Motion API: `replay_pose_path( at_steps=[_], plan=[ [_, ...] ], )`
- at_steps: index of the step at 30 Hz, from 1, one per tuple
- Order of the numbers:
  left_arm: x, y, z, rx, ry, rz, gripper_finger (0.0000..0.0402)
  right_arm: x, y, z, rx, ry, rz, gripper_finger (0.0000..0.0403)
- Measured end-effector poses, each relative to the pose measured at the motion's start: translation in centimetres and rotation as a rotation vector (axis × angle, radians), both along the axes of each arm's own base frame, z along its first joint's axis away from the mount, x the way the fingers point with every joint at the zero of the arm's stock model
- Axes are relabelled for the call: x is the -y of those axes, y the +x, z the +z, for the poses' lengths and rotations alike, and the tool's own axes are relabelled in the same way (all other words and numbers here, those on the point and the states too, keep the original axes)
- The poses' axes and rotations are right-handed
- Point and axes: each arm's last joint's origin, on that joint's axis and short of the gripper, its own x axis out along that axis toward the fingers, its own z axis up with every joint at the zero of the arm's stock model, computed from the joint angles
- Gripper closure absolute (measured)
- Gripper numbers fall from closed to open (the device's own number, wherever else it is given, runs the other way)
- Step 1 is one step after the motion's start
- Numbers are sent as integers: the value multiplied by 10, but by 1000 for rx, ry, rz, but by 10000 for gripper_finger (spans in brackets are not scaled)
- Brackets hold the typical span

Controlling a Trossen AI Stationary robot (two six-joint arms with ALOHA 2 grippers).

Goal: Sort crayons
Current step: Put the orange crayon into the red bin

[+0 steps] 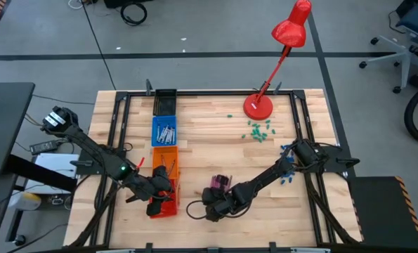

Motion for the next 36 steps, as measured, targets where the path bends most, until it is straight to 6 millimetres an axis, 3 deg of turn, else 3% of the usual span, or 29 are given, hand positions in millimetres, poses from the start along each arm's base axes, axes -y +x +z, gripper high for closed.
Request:
replay_pose_path(
  at_steps=[8, 23, 36],
  plan=[
    [-1, 1, 1, 40, 52, 22, 241, -3, 1, 12, 87, -80, 0, 374],
    [1, 10, 14, 233, 164, 13, 241, -46, -5, 43, 398, -532, -18, 373],
    [4, 15, 24, 342, 158, -10, 241, -49, 4, 55, 473, -518, 46, 373]
  ],
)
